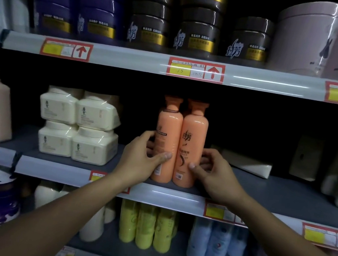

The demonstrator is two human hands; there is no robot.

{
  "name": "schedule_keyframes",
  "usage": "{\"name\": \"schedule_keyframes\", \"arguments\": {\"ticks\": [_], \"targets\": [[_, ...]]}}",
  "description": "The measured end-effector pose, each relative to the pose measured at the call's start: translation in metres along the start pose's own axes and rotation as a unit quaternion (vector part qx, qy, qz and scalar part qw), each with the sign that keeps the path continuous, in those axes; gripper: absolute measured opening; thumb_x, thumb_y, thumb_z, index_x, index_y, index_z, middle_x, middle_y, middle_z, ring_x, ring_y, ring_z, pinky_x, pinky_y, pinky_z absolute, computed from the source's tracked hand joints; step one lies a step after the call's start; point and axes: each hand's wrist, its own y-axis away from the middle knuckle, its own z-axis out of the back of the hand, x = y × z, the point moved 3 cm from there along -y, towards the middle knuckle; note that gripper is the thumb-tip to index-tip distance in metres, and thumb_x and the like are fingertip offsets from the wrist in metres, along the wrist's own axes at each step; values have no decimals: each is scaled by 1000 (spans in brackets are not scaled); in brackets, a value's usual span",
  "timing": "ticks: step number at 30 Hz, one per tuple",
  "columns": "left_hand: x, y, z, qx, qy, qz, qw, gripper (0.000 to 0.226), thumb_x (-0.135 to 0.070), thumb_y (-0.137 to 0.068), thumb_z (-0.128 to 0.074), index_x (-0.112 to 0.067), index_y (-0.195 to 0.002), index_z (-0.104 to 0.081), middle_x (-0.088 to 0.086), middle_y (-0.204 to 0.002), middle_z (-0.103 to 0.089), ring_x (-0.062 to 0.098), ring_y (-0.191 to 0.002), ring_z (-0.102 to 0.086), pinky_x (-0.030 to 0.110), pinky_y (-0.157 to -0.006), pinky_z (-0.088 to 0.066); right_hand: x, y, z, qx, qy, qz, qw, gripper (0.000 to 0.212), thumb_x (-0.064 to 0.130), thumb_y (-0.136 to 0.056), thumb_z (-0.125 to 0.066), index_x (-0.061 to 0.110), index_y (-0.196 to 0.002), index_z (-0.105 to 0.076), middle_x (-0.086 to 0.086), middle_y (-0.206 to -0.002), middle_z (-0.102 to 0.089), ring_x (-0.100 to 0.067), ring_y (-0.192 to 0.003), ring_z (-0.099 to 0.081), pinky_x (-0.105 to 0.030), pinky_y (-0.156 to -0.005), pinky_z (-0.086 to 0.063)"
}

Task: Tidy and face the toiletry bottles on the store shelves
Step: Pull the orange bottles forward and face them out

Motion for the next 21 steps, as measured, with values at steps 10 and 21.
{"name": "schedule_keyframes", "arguments": {"ticks": [10, 21], "targets": [[19, -21, -3, 69, 10, 85, 994, 145, -66, -54, -93, -28, -165, -7, 0, -167, -26, 17, -151, -32, 31, -119, -27, -7, -15, -3, 46, 29, -24, 998, 137, 78, -47, -89, 27, -158, -28, 7, -150, -52, -9, -133, -56, -42, -109, -52], [30, -35, -23, 101, 114, 99, 983, 128, -47, -58, -98, -26, -159, -23, -9, -141, -60, 1, -121, -61, 27, -104, -50, -7, -30, -21, 99, -56, 39, 993, 97, 18, -74, -94, 23, -151, -36, 3, -140, -64, -12, -128, -63, -41, -106, -54]]}}
